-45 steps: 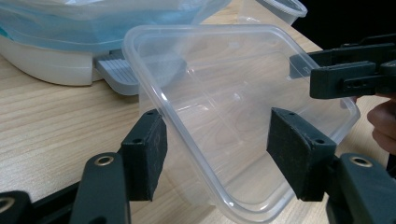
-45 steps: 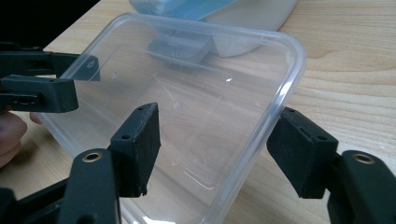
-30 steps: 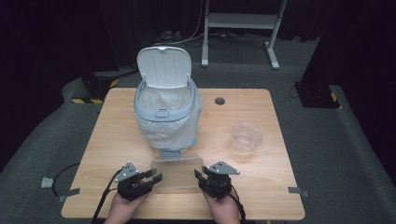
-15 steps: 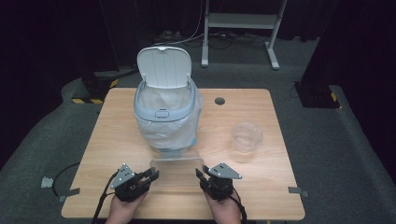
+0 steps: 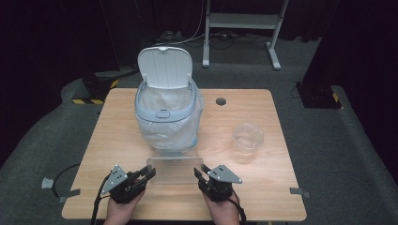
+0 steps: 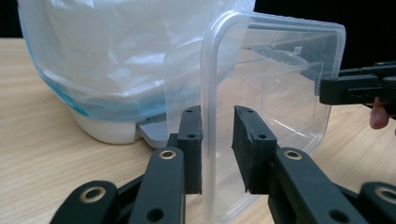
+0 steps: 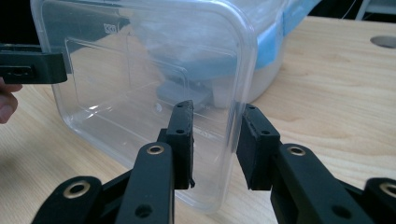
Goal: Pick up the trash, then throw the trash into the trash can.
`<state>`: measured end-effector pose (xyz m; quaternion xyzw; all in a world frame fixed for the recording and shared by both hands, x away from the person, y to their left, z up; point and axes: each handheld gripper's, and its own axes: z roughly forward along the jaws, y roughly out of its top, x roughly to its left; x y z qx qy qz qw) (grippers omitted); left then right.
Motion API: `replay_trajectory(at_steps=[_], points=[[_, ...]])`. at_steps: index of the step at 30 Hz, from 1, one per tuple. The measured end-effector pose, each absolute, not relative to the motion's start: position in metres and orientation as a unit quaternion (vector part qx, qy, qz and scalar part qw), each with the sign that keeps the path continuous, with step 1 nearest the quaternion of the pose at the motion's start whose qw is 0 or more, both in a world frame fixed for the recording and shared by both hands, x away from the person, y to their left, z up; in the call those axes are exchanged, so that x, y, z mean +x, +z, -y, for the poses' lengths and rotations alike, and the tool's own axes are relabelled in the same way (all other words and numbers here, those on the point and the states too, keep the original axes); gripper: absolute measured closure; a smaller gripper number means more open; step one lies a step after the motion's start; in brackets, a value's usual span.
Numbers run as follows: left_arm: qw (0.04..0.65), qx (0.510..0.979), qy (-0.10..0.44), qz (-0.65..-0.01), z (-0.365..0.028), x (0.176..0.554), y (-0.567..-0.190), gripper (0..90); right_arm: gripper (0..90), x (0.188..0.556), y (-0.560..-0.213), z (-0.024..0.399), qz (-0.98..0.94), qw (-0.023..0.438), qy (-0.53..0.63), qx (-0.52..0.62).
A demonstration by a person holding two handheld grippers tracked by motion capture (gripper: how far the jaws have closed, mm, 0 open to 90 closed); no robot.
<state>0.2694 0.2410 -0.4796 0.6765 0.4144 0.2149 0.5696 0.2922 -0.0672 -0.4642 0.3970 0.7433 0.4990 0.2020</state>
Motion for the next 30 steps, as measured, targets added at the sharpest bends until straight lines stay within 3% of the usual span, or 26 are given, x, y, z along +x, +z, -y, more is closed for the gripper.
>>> replay_trajectory(at_steps=[19, 30], points=[[0.580, 0.669, 0.238, -0.399, -0.245, 0.269, -0.466, 72.7, 68.3, 0.289, -0.455, 0.062, -0.736, 0.224, 0.511, 0.384], [0.602, 0.650, 0.267, -0.380, -0.246, 0.265, -0.433, 72.7, 68.2, 0.285, -0.430, 0.061, -0.711, 0.249, 0.545, 0.367]])
